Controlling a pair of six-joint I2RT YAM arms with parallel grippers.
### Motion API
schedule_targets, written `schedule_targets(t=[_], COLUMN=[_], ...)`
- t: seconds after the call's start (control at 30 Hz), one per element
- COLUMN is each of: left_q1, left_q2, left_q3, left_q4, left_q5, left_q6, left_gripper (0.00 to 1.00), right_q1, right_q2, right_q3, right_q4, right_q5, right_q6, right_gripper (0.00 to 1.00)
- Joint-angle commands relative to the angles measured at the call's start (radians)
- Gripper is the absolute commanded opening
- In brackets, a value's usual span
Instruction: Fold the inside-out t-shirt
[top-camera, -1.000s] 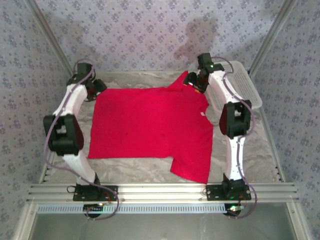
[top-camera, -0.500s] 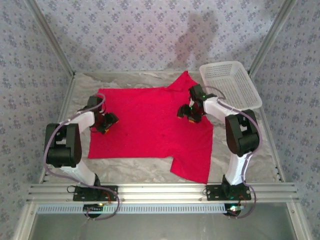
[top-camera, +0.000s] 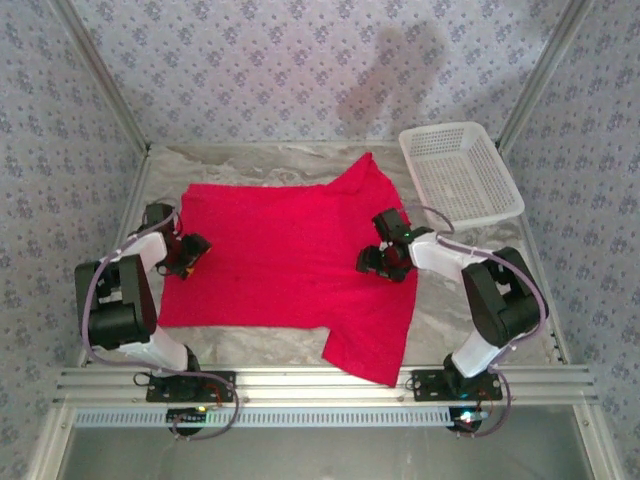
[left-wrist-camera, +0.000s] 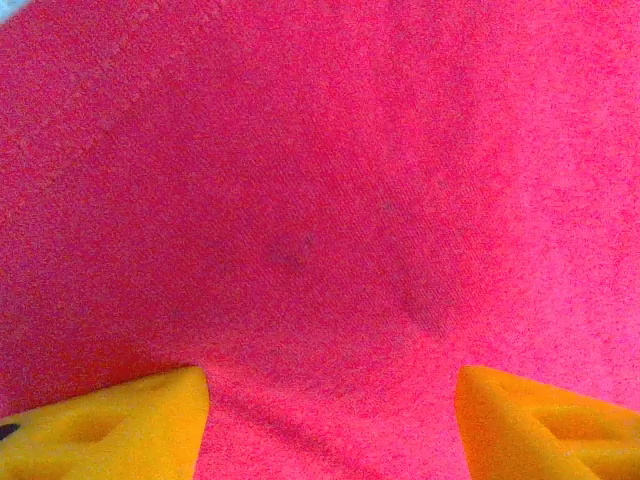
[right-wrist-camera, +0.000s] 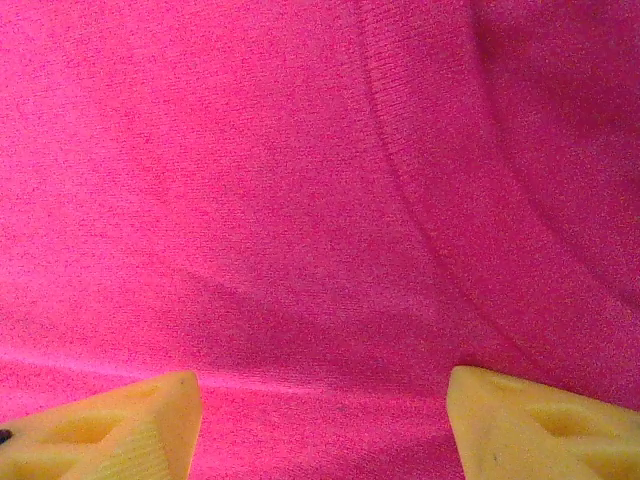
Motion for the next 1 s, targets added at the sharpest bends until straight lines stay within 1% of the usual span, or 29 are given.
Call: schedule_targets(t=[0.0, 0.1, 0.27, 0.43, 0.53, 0.6, 0.63, 0.7, 0.8, 0.97], left_q1=[-0.024, -0.063, -0.126, -0.146, -0.150, -0.152, -0.155, -0.158, -0.160, -0.168], left_q2=[-0.026, -0.054, -0.128, -0.177, -0.171, -0.161, -0.156, -0.142, -0.113, -0.088], left_q3=[0.052, 0.087, 0.083, 0.044, 0.037, 0.036, 0.036, 0.040, 0.052, 0.059], left_q4=[-0.055, -0.086, -0.056, 0.036, 0.064, 0.077, 0.085, 0.096, 0.094, 0.093], left_q5=[-0.025, -0.067, -0.117, -0.136, -0.127, -0.117, -0.111, -0.107, -0.093, -0.078], left_q6=[0.039, 0.054, 0.076, 0.083, 0.075, 0.074, 0.074, 0.078, 0.084, 0.087], left_gripper=[0.66, 0.66, 0.66, 0.66, 0.66, 0.66, 0.66, 0.66, 0.66, 0.64], right_q1=[-0.009, -0.021, -0.056, -0.108, -0.125, -0.134, -0.137, -0.140, -0.143, -0.147], right_q2=[0.018, 0.094, 0.318, 0.590, 0.705, 0.765, 0.781, 0.806, 0.825, 0.850], right_q3=[0.139, 0.299, 0.565, 0.873, 1.028, 1.114, 1.138, 1.173, 1.196, 1.229], right_q4=[-0.076, -0.091, -0.100, -0.121, -0.154, -0.162, -0.159, -0.155, -0.149, -0.145], right_q5=[0.066, 0.054, 0.032, 0.012, 0.010, 0.005, 0.002, -0.001, 0.004, -0.009], right_q6=[-0.018, -0.025, -0.025, -0.005, 0.000, 0.005, 0.007, 0.014, 0.028, 0.052], right_gripper=[0.68, 0.65, 0.61, 0.58, 0.55, 0.51, 0.46, 0.40, 0.38, 0.13])
